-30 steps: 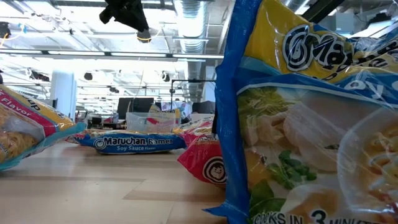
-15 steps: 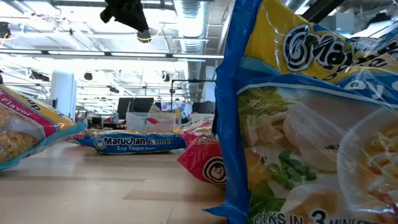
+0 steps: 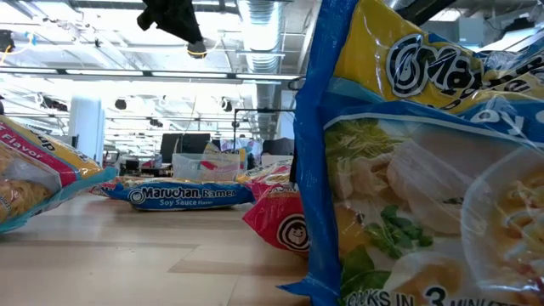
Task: Sort Maruchan noodles
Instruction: Put the orange bag into the white bin
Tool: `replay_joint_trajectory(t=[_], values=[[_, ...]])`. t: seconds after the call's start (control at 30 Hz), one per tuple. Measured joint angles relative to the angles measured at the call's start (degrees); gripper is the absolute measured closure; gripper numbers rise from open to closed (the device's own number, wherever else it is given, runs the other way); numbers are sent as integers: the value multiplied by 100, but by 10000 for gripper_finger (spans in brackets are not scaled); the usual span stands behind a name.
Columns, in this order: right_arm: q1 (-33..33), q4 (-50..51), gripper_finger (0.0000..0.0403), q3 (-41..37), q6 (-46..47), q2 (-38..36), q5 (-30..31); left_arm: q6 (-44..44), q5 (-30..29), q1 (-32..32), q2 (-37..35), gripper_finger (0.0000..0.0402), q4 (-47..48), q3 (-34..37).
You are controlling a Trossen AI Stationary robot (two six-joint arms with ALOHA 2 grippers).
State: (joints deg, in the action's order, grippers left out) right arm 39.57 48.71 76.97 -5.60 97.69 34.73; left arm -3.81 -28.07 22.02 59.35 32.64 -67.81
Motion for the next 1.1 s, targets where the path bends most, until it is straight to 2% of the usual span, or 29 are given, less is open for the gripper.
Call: replay_joint_trajectory(t=[0.23, 0.5, 0.6, 0.9, 1.1], values=[[-176, 322, 186, 466, 116, 0, 8, 165, -11, 173, 0, 304, 14, 0], [-366, 816, 186, 949, 128, 0, 32, -72, 436, 715, 4, 247, 72, -68], [-440, 1195, 186, 1252, 279, 2, 32, -144, 936, 818, 2, 235, 110, -260], [-704, 2355, 186, 2299, 883, 2, -4, -611, 2409, 673, 0, 233, 146, -511], [-1018, 3063, 186, 2999, 1307, 2, -33, -708, 2793, 330, 190, 232, 185, -511]])
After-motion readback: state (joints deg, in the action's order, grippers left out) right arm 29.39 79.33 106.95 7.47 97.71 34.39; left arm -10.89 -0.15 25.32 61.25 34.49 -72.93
